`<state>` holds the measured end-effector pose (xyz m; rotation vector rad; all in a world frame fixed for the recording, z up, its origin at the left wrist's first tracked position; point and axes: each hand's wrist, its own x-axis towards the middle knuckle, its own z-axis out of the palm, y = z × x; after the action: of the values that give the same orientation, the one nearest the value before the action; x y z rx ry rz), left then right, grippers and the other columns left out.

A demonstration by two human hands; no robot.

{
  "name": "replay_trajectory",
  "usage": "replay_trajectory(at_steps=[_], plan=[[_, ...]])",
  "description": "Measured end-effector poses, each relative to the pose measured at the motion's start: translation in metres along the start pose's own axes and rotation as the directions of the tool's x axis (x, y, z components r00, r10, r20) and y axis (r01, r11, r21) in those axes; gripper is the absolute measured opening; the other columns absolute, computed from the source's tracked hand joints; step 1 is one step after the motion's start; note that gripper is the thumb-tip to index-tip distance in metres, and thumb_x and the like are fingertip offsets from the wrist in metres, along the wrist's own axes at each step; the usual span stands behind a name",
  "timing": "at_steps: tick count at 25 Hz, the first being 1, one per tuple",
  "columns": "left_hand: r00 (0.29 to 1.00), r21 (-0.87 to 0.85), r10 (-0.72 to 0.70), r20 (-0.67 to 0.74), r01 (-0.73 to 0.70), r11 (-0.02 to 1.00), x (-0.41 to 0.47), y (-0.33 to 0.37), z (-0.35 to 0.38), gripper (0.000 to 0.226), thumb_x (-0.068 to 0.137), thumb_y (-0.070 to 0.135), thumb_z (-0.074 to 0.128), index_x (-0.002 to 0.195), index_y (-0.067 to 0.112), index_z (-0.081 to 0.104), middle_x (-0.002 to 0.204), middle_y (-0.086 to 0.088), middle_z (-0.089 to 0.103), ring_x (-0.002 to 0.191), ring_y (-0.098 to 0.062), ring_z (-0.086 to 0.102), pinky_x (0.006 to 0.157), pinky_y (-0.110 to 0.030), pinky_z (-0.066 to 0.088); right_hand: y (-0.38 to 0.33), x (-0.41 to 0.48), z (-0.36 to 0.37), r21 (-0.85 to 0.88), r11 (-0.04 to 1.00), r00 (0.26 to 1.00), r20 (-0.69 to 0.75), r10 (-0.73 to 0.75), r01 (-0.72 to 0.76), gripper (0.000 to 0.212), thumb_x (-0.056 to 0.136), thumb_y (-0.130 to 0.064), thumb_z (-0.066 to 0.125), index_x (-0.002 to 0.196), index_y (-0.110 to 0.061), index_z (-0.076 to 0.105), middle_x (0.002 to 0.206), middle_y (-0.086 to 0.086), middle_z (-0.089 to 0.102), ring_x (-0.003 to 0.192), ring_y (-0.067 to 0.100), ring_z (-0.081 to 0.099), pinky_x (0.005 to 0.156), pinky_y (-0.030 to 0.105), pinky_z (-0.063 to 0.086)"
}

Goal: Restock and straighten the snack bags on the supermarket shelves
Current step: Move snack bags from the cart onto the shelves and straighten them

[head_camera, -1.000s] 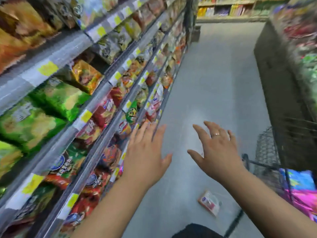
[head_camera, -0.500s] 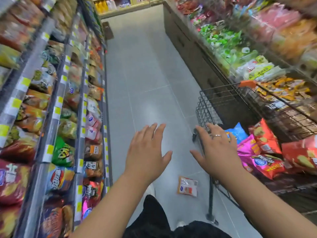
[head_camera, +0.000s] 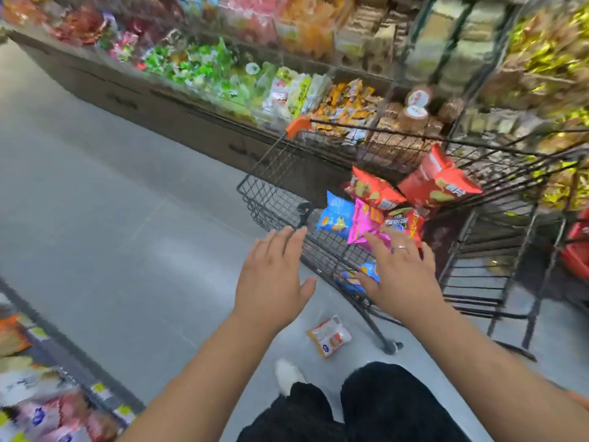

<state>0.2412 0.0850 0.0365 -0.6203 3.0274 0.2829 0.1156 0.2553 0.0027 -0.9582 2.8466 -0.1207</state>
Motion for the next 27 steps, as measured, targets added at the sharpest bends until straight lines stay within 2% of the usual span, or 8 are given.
replay_trajectory(at_steps=[4,9,13,17,19,21,24,27], plan=[[0.987,-0.019,0.155,0.051,-0.154,0.988,0.050,0.027,0.019,0.079,0.077,0.045,0.068,0.144,0.011,0.042,0.141,-0.013,0.051,0.131,-0.033,0.047,0.111,-0.047,0.037,0.037,0.000,0.003,0.022,0.978,0.975,0.076,0.207,-0.209,0.073,0.087,-0.054,0.056,0.149,-0.028,0.029,0.154,0.008,0.026,0.143,0.027,0.024,0.114,0.052,0.018],[0.957,-0.059,0.266,0.116,-0.261,0.964,0.105,0.078,0.046,0.078,0.084,0.046,0.065,0.148,0.014,0.035,0.149,-0.009,0.042,0.138,-0.028,0.037,0.116,-0.039,0.026,0.084,0.016,0.010,0.057,0.949,0.945,0.127,0.302,-0.311,0.075,0.089,-0.054,0.054,0.151,-0.027,0.023,0.156,0.009,0.024,0.144,0.027,0.020,0.113,0.047,0.021],[0.947,-0.063,0.267,0.178,-0.260,0.964,0.141,0.102,0.069,0.077,0.088,0.047,0.060,0.151,0.017,0.027,0.152,-0.005,0.036,0.141,-0.023,0.031,0.117,-0.033,0.020,0.103,0.043,0.023,0.105,0.939,0.934,0.188,0.305,-0.328,0.076,0.089,-0.053,0.054,0.151,-0.025,0.020,0.156,0.011,0.021,0.144,0.029,0.018,0.115,0.047,0.021],[0.938,-0.079,0.253,0.236,-0.242,0.967,0.171,0.101,0.097,0.077,0.087,0.044,0.063,0.150,0.016,0.030,0.149,-0.006,0.041,0.138,-0.023,0.035,0.115,-0.033,0.024,0.115,0.070,0.046,0.216,0.889,0.898,0.276,0.342,-0.404,0.077,0.088,-0.050,0.058,0.151,-0.025,0.020,0.157,0.010,0.021,0.142,0.031,0.023,0.112,0.044,0.028],[0.927,-0.073,0.260,0.272,-0.249,0.966,0.191,0.096,0.111,0.077,0.087,0.045,0.063,0.150,0.016,0.029,0.149,-0.005,0.041,0.138,-0.023,0.034,0.115,-0.033,0.024,0.118,0.085,0.065,0.365,0.763,0.836,0.367,0.408,-0.533,0.078,0.087,-0.044,0.063,0.151,-0.025,0.024,0.155,0.011,0.023,0.136,0.035,0.030,0.107,0.043,0.035],[0.914,-0.071,0.260,0.312,-0.250,0.966,0.214,0.089,0.127,0.077,0.089,0.045,0.062,0.151,0.017,0.027,0.151,-0.005,0.038,0.140,-0.021,0.031,0.115,-0.033,0.024,0.118,0.100,0.087,0.499,0.569,0.756,0.474,0.452,-0.653,0.079,0.086,-0.040,0.067,0.151,-0.023,0.026,0.150,0.015,0.028,0.132,0.038,0.038,0.106,0.042,0.037],[0.890,-0.087,0.283,0.357,-0.270,0.959,0.254,0.080,0.154,0.077,0.088,0.041,0.063,0.152,0.016,0.026,0.152,-0.007,0.037,0.142,-0.023,0.030,0.116,-0.035,0.026,0.118,0.129,0.127,0.538,0.345,0.633,0.569,0.525,-0.769,0.080,0.083,-0.038,0.071,0.149,-0.021,0.029,0.144,0.017,0.035,0.130,0.035,0.042,0.106,0.039,0.038],[0.844,-0.111,0.343,0.413,-0.327,0.939,0.296,0.073,0.189,0.079,0.087,0.035,0.066,0.152,0.015,0.026,0.151,-0.009,0.037,0.141,-0.026,0.031,0.116,-0.037,0.026,0.117,0.159,0.170,0.535,0.059,0.459,0.657,0.599,-0.843,0.072,0.079,-0.038,0.073,0.139,-0.012,0.042,0.131,0.015,0.051,0.123,0.033,0.052,0.099,0.038,0.045]])
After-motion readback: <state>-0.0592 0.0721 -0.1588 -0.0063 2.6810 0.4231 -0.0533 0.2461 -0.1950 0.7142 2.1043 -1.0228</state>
